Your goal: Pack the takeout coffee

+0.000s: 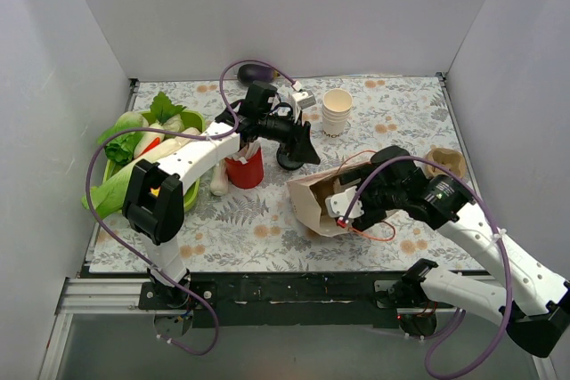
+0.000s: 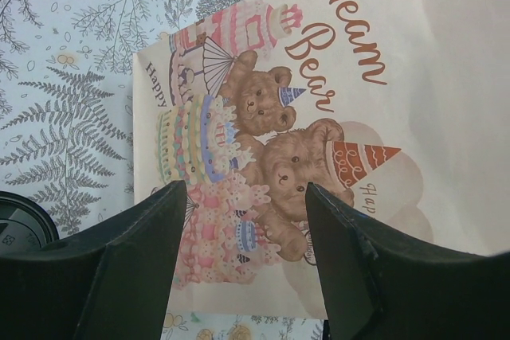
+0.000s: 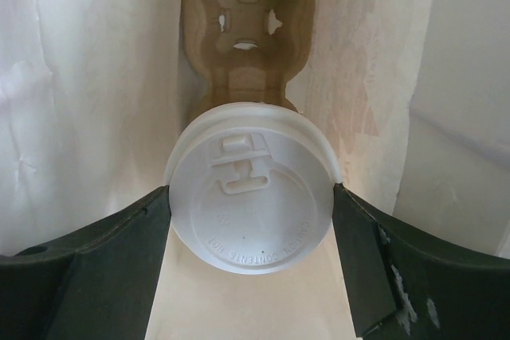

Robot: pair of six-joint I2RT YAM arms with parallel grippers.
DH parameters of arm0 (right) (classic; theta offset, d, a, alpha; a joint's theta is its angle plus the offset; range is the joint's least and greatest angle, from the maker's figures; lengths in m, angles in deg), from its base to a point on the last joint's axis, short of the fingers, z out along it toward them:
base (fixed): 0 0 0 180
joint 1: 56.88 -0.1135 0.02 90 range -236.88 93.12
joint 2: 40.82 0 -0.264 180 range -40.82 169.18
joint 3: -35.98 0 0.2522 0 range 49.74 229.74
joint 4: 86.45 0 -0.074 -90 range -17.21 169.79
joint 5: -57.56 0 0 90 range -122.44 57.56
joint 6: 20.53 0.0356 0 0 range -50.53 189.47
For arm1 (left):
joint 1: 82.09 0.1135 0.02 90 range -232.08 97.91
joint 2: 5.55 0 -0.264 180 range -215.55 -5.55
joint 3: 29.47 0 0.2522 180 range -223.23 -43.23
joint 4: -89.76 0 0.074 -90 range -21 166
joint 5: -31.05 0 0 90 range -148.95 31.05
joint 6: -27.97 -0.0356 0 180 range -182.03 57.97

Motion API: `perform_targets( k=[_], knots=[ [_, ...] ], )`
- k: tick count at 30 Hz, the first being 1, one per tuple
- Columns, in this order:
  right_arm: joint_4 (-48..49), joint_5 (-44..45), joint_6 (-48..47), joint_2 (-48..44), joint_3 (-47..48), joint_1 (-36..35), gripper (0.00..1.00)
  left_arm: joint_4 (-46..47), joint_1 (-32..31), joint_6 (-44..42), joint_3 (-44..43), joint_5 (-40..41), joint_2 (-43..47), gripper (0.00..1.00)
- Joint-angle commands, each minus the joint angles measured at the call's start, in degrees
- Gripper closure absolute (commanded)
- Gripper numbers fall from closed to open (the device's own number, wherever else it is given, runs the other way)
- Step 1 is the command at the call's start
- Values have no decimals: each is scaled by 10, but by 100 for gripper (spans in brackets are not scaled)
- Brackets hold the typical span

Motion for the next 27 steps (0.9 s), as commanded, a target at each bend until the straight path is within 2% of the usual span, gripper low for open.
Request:
perform_targets(
  k=[1, 16, 27],
  knots=[
    [37, 20, -19, 3, -5, 1, 99, 1, 2, -11, -2, -21, 6, 39],
    [51, 28, -49, 16, -26, 15, 99, -3, 2, -17, 1, -21, 5, 39],
    [61, -38, -53, 29, -20, 79, 99, -10, 2, -35, 3, -26, 1, 39]
  ],
)
